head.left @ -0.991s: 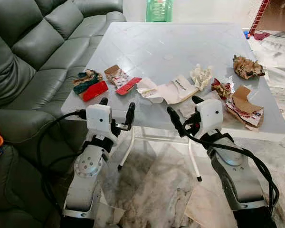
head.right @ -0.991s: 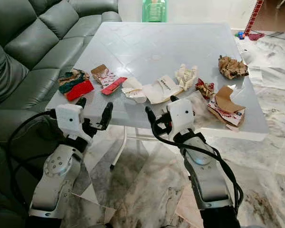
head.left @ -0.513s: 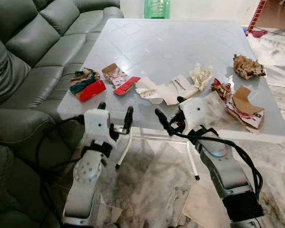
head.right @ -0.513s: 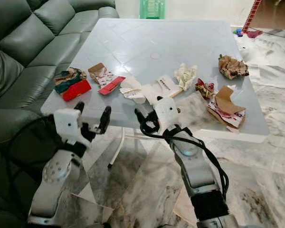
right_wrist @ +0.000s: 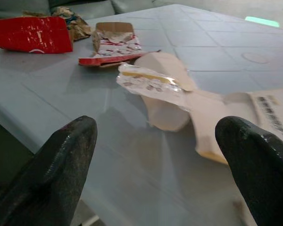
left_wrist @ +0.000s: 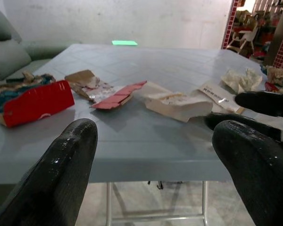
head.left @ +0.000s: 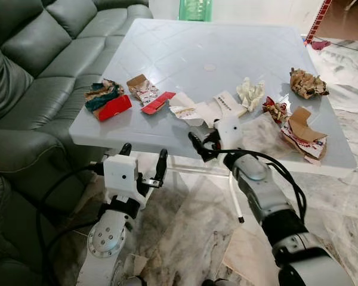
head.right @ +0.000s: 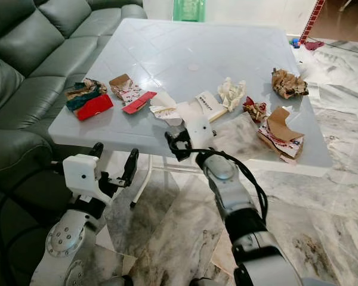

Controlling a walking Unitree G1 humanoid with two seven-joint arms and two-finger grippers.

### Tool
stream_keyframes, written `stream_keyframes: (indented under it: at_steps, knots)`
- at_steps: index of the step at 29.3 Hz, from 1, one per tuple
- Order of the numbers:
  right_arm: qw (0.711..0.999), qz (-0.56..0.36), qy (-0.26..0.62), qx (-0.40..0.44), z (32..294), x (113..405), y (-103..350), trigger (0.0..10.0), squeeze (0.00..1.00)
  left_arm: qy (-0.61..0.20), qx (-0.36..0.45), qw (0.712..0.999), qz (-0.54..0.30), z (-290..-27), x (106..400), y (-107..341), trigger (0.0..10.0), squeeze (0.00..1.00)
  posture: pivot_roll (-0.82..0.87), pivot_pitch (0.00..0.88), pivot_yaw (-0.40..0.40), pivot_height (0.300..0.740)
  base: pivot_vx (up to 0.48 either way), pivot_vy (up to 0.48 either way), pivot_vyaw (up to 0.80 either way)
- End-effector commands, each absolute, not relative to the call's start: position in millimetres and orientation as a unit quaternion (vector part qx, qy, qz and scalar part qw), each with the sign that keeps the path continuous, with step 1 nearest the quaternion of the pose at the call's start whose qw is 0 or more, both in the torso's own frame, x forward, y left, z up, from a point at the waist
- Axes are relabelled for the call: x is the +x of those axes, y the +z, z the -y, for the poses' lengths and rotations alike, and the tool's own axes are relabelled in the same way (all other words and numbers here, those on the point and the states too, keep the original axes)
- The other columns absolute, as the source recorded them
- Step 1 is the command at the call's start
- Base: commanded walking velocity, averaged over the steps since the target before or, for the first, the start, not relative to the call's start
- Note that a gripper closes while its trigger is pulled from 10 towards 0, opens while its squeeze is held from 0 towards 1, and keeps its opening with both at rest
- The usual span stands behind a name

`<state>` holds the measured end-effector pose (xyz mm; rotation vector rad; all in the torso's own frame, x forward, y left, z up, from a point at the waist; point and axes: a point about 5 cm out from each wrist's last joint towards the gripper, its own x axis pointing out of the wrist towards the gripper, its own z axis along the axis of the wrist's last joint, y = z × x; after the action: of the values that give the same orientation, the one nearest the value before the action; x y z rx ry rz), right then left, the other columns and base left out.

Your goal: Picking trash to rubbish bin

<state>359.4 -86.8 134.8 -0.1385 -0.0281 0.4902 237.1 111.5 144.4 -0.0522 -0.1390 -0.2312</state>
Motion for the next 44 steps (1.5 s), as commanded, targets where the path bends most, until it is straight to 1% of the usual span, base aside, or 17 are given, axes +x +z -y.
stream_keyframes:
  at_steps: [1, 7, 11, 12, 13, 14, 15, 18, 19, 20, 21, 23, 24, 25, 27, 28, 44]
  knots:
    - [0.968, 0.025, 0.241, -0.065, 83, 365, 139, 10.0, 0.00, -0.109, -0.023, 0.991, 0.069, -113, 233, 148, 10.0, 0.00, 0.11, 0.194, -0.055, 0.740, 0.000, 0.000, 0.00]
    - [0.971, 0.031, 0.225, -0.070, 79, 374, 142, 10.0, 0.00, -0.106, -0.019, 0.992, 0.060, -115, 226, 148, 10.0, 0.00, 0.13, 0.209, -0.057, 0.740, 0.000, 0.000, 0.00]
    - [0.976, 0.032, 0.204, -0.076, 82, 379, 145, 10.0, 0.00, -0.106, -0.018, 0.993, 0.058, -115, 223, 149, 10.0, 0.00, 0.15, 0.218, -0.058, 0.740, 0.000, 0.000, 0.00]
    - [0.978, 0.027, 0.188, -0.080, 85, 382, 146, 9.1, 0.00, -0.104, -0.018, 0.993, 0.056, -115, 222, 150, 10.0, 0.00, 0.16, 0.220, -0.060, 0.740, 0.000, 0.000, 0.00]
    - [0.979, 0.026, 0.184, -0.082, 85, 383, 146, 9.1, 0.00, -0.104, -0.018, 0.993, 0.055, -116, 222, 150, 10.0, 0.00, 0.16, 0.222, -0.061, 0.740, 0.000, 0.000, 0.00]
    - [0.980, 0.025, 0.174, -0.092, 87, 384, 147, 8.0, 0.00, -0.103, -0.017, 0.993, 0.054, -116, 221, 150, 10.0, 0.00, 0.17, 0.224, -0.061, 0.740, 0.000, 0.000, 0.00]
    - [0.981, 0.023, 0.169, -0.093, 88, 385, 147, 3.4, 0.00, -0.103, -0.017, 0.993, 0.054, -116, 221, 150, 10.0, 0.00, 0.17, 0.224, -0.062, 0.740, 0.000, 0.000, 0.00]
    - [0.982, 0.021, 0.157, -0.099, 90, 387, 147, 3.1, 0.00, -0.125, -0.029, 0.990, 0.053, -113, 218, 152, 10.0, 0.00, 0.18, 0.226, -0.062, 0.740, 0.000, 0.000, 0.00]
    - [0.983, 0.020, 0.153, -0.100, 91, 387, 147, 4.8, 0.00, -0.154, -0.035, 0.986, 0.056, -108, 217, 155, 10.0, 0.00, 0.18, 0.227, -0.062, 0.740, 0.000, 0.000, 0.00]
    - [0.983, 0.020, 0.151, -0.103, 91, 388, 147, 5.0, 0.00, -0.167, -0.040, 0.983, 0.058, -106, 216, 157, 10.0, 0.00, 0.18, 0.227, -0.063, 0.740, 0.000, 0.000, 0.00]
    - [0.983, 0.020, 0.149, -0.104, 92, 388, 148, 5.0, 0.00, -0.177, -0.041, 0.981, 0.061, -104, 216, 159, 10.0, 0.00, 0.18, 0.227, -0.063, 0.740, 0.000, 0.000, 0.00]
    - [0.983, 0.019, 0.147, -0.106, 91, 389, 148, 4.7, 0.00, -0.215, -0.053, 0.973, 0.061, -95, 216, 165, 10.0, 0.00, 0.18, 0.228, -0.061, 0.740, 0.000, 0.000, 0.00]
    - [0.983, 0.019, 0.146, -0.106, 91, 389, 148, 2.6, 0.00, -0.225, -0.053, 0.971, 0.060, -93, 216, 165, 10.0, 0.00, 0.18, 0.228, -0.060, 0.740, 0.000, 0.000, 0.00]
    - [0.984, 0.018, 0.145, -0.106, 91, 389, 148, 0.8, 0.00, -0.239, -0.052, 0.968, 0.058, -89, 215, 166, 10.0, 0.00, 0.18, 0.229, -0.059, 0.740, 0.000, 0.000, 0.00]
    - [0.984, 0.019, 0.143, -0.106, 91, 389, 149, 0.7, 0.00, -0.247, -0.052, 0.966, 0.055, -87, 214, 166, 10.0, 0.00, 0.18, 0.230, -0.058, 0.740, 0.000, 0.000, 0.00]
    - [0.984, 0.021, 0.141, -0.103, 90, 390, 150, 0.0, 0.00, -0.254, -0.049, 0.965, 0.052, -85, 213, 165, 10.0, 0.00, 0.18, 0.229, -0.056, 0.740, 0.000, 0.000, 0.00]
    - [0.987, 0.032, 0.124, -0.098, 89, 391, 153, 0.0, 0.00, -0.257, -0.037, 0.965, 0.038, -87, 210, 162, 10.0, 0.00, 0.19, 0.219, -0.054, 0.740, 0.000, 0.000, 0.00]
